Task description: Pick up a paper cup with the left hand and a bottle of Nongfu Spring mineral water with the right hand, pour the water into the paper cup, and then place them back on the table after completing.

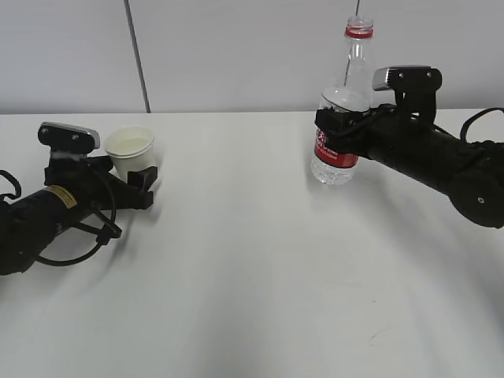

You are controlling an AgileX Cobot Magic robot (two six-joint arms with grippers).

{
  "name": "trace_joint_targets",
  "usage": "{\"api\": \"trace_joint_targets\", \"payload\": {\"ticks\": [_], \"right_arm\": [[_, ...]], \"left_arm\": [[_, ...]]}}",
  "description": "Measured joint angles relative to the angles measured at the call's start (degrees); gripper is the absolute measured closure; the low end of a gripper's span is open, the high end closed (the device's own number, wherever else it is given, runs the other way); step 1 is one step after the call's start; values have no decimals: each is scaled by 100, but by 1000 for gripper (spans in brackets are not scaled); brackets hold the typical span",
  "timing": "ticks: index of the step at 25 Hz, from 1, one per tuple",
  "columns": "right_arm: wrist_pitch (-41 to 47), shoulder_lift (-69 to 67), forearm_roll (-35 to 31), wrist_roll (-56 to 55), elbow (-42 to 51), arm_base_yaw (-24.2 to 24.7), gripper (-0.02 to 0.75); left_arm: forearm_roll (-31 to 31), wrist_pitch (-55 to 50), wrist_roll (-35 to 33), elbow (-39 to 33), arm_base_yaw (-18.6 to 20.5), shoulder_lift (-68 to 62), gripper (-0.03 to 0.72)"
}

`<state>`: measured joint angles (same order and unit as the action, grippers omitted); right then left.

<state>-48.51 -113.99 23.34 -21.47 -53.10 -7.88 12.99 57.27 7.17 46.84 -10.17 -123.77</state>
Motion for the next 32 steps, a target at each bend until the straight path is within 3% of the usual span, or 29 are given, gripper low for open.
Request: {"api": "trace_joint_targets", "payload": {"ticks": [14,32], "right_arm": [[-310,-361,-10,52,0,0,361],[-284,-979,-330,638,-605,0,361]], "left_arm": [[-154,227,0,-1145,0,993,146],[-154,179,0,-1296,0,1203,146]]}}
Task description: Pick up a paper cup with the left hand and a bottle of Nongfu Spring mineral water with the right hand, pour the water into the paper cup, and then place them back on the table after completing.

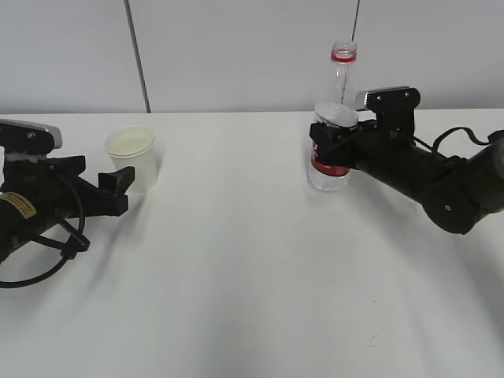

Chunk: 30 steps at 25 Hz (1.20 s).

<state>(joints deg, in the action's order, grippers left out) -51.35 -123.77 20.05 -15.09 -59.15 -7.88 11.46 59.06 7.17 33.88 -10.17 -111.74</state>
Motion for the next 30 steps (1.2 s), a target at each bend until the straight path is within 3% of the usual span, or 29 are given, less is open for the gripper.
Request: {"api": "trace_joint_targets", "payload": {"ticks": [21,30], "right_arm": [[-104,-186,-253,1,-25,0,356],[144,-174,-39,-25,-25,0,131]], "left_arm": [[0,-4,0,0,0,0,146],[0,-4,0,0,0,0,146]]}}
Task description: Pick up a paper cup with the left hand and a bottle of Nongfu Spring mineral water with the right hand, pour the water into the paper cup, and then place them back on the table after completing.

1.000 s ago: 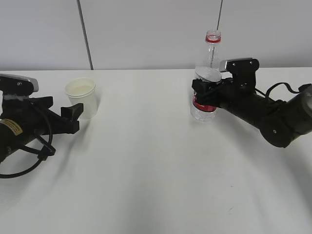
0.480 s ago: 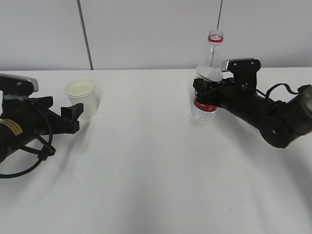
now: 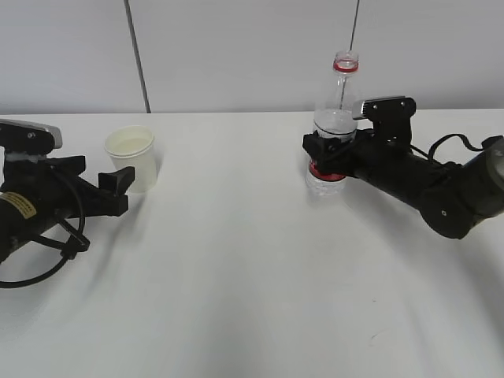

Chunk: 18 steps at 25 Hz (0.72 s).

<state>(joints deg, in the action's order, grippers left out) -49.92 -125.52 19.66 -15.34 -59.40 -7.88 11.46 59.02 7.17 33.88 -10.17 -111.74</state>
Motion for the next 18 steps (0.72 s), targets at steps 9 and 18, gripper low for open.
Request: {"api": "trace_joint_targets", "payload": {"ticks": [9,18], "right_arm": [[155,131,13,-13,193,-3,118],[157,506,13,-13,682,-3,122]], "left_arm": [[0,0,0,0,0,51,146],[0,0,0,0,0,97,146]]}}
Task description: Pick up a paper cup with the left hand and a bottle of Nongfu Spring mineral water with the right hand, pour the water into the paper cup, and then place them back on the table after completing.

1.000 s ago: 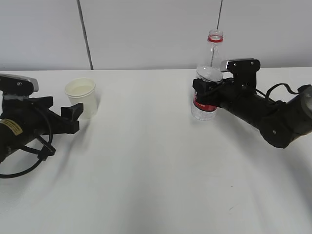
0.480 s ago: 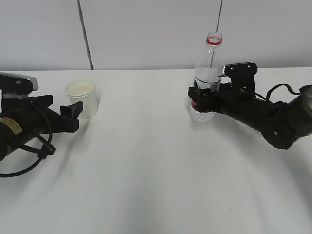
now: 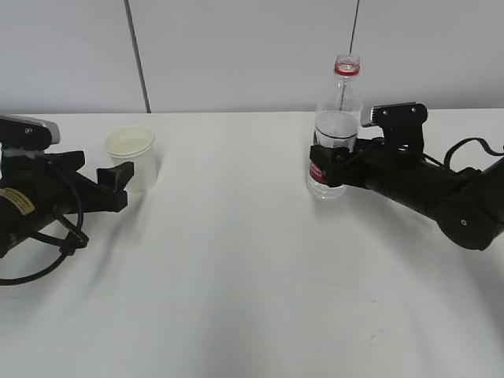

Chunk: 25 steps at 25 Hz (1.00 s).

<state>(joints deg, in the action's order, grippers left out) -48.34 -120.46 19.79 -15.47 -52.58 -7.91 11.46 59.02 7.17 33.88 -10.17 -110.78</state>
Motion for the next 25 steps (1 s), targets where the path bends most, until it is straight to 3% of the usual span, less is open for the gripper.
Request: {"api": "trace_joint_targets", "payload": {"ticks": [16,25], "right_arm": [[33,1013,-21,-9,1179,0,133],[1091,2098,-19,-9,1319,0,142]], "left_arm": [[67,-313,0,-6,0,180,146],[85,-1081,0,-6,0,888,146]]}}
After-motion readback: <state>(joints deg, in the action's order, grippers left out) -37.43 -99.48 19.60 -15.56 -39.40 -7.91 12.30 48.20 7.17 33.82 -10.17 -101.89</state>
